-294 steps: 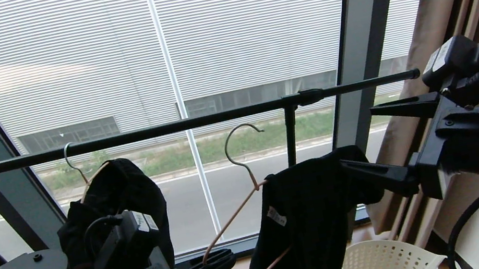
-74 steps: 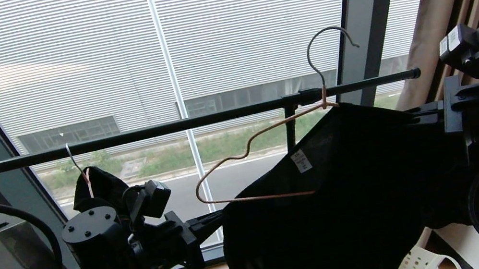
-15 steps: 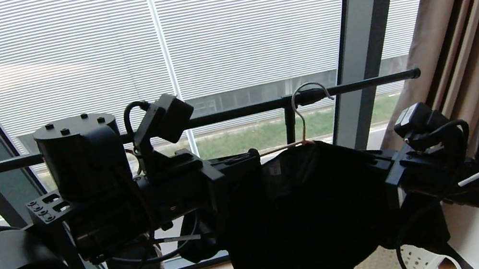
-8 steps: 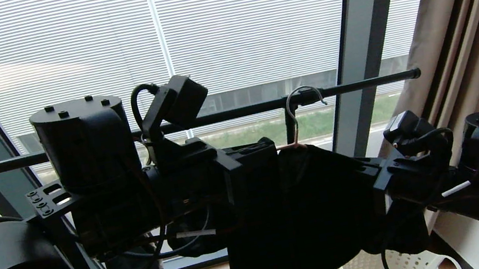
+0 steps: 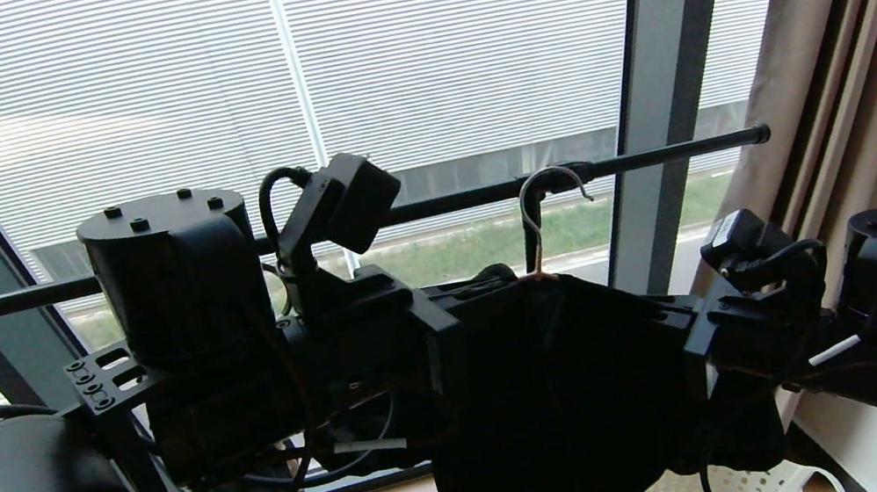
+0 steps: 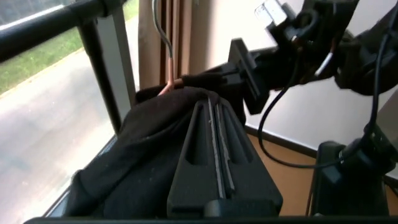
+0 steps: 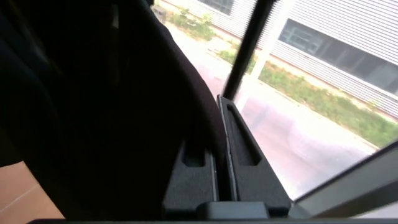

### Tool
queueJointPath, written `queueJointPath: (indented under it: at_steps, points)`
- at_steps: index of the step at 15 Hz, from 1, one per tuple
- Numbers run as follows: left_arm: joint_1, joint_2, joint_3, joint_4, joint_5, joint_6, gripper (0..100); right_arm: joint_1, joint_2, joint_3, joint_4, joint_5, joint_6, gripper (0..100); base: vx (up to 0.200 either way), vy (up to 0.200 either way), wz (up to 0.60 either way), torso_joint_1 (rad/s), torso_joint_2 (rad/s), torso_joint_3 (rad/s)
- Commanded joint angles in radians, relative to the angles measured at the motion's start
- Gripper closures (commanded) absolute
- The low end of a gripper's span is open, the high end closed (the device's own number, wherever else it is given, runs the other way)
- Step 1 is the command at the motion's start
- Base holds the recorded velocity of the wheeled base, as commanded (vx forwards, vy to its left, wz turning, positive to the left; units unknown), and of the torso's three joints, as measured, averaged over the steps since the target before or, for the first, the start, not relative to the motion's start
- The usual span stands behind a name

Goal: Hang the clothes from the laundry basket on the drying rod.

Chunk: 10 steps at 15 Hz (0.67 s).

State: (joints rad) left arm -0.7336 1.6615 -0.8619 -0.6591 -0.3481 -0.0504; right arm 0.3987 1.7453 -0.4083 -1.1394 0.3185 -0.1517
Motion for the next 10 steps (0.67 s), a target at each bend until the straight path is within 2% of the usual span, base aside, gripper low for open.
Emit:
queueJointPath:
  at_steps: [1,4,5,6,10]
  points:
    - [-0.001,0.02,0.001,0.0,0.0,0.003,100,0.0,-0.004,0.003,-0.014,0.002,0.003,100,0.0,0.0,0.0,0.0,0.0,0.0]
    - [-0.001,0.027,0.001,0.001,0.0,0.023,100,0.0,0.002,0.019,-0.111,0.004,0.077,100,0.0,0.0,0.0,0.0,0.0,0.0]
    - [0.0,0.03,0.0,0.001,0.0,0.023,100,0.0,0.002,0.019,-0.115,0.004,0.077,100,0.0,0.0,0.0,0.0,0.0,0.0]
    - [0.0,0.032,0.0,0.001,0.0,0.023,0,0.0,0.003,0.019,-0.117,0.004,0.077,100,0.0,0.0,0.0,0.0,0.0,0.0]
    - [-0.003,0.021,0.001,0.001,0.001,0.024,0,-0.003,0.003,0.017,-0.117,0.004,0.077,100,0.0,0.0,0.0,0.0,0.0,0.0]
